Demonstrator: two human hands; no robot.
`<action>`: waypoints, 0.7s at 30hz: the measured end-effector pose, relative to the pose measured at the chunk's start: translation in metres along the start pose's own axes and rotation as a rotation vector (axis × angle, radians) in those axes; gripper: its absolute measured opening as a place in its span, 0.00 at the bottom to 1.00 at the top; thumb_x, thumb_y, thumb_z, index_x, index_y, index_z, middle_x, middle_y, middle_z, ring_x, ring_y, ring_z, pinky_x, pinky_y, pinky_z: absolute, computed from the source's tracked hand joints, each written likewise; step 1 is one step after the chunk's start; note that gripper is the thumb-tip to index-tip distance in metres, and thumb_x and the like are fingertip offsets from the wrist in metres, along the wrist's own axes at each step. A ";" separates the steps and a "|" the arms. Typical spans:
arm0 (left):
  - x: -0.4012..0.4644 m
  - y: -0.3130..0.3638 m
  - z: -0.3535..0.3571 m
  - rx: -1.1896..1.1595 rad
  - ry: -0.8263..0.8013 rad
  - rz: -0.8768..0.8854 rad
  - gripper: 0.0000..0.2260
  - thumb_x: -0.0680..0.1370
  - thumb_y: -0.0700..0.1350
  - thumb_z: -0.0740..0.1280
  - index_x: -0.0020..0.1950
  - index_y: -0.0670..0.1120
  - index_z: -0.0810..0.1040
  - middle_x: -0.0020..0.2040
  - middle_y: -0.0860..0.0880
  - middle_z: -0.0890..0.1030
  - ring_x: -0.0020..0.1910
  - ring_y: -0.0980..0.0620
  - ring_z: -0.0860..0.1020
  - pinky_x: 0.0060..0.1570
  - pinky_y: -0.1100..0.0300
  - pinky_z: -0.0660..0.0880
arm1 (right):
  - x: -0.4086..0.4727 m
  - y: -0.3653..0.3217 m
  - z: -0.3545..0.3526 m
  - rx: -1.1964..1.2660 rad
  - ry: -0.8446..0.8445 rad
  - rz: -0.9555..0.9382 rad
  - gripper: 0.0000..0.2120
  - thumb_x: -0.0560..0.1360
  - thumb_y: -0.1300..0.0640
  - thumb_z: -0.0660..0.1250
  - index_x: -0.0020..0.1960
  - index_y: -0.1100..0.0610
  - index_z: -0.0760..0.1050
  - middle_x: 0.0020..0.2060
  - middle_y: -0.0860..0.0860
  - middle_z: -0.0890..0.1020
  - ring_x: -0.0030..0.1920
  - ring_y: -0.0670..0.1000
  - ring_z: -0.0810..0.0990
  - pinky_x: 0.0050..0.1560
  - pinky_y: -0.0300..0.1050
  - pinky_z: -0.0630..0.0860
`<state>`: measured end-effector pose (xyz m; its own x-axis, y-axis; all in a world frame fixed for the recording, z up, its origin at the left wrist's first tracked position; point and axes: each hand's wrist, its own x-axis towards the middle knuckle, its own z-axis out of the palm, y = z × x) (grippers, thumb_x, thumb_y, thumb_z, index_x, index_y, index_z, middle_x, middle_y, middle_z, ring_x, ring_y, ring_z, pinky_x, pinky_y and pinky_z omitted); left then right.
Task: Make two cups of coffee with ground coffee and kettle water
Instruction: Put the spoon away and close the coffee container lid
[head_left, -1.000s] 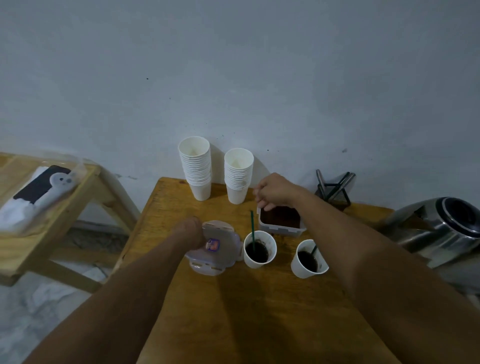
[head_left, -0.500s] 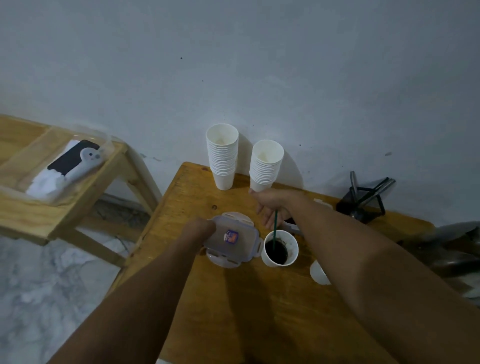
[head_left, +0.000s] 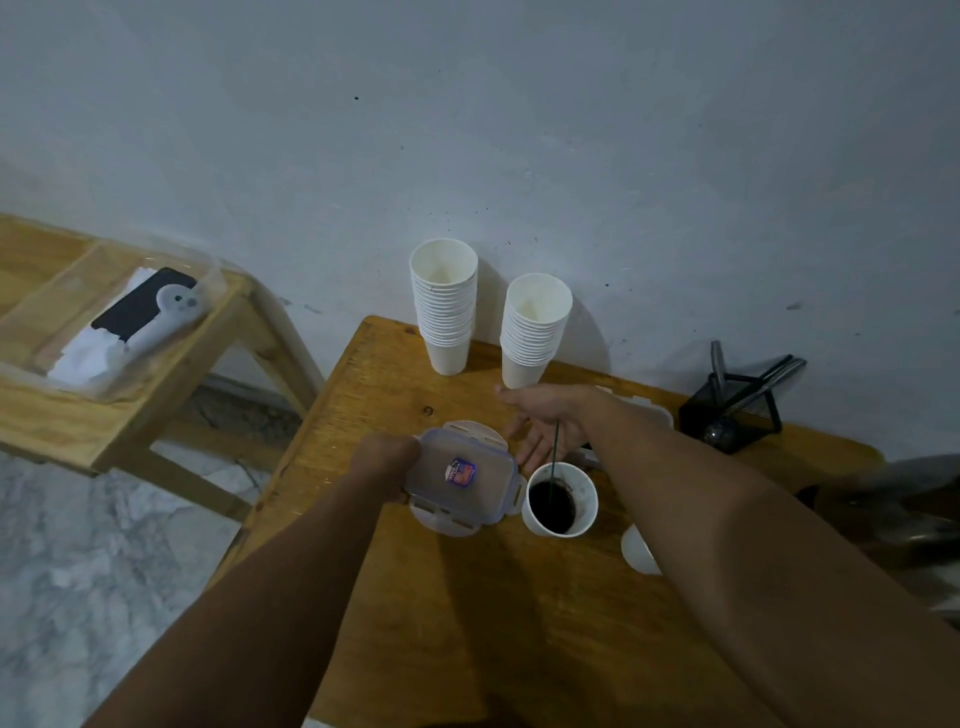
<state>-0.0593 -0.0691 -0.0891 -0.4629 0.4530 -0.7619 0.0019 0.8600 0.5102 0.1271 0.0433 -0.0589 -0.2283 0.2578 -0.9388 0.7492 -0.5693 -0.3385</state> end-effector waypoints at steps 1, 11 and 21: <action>0.001 0.000 0.000 -0.024 -0.003 -0.004 0.07 0.76 0.40 0.66 0.48 0.36 0.73 0.51 0.35 0.77 0.48 0.36 0.80 0.42 0.46 0.81 | -0.001 0.000 0.000 0.011 0.006 -0.007 0.43 0.77 0.29 0.52 0.76 0.63 0.61 0.66 0.71 0.73 0.66 0.68 0.75 0.60 0.61 0.72; -0.003 0.012 0.000 -0.015 -0.073 -0.039 0.07 0.78 0.41 0.65 0.42 0.41 0.70 0.49 0.38 0.78 0.44 0.41 0.77 0.31 0.51 0.72 | -0.007 -0.010 -0.001 0.159 0.085 -0.092 0.37 0.79 0.35 0.57 0.73 0.64 0.66 0.69 0.67 0.71 0.67 0.68 0.72 0.67 0.64 0.70; 0.002 0.005 0.003 -0.082 -0.107 -0.015 0.10 0.77 0.38 0.65 0.57 0.37 0.71 0.50 0.36 0.77 0.47 0.37 0.80 0.40 0.44 0.80 | -0.004 0.007 -0.002 0.191 0.053 -0.014 0.39 0.78 0.33 0.56 0.74 0.64 0.65 0.68 0.71 0.71 0.67 0.68 0.74 0.53 0.60 0.74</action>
<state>-0.0577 -0.0630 -0.0892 -0.3656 0.4660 -0.8057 -0.0789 0.8470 0.5257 0.1350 0.0399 -0.0570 -0.2015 0.3044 -0.9310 0.6136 -0.7016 -0.3622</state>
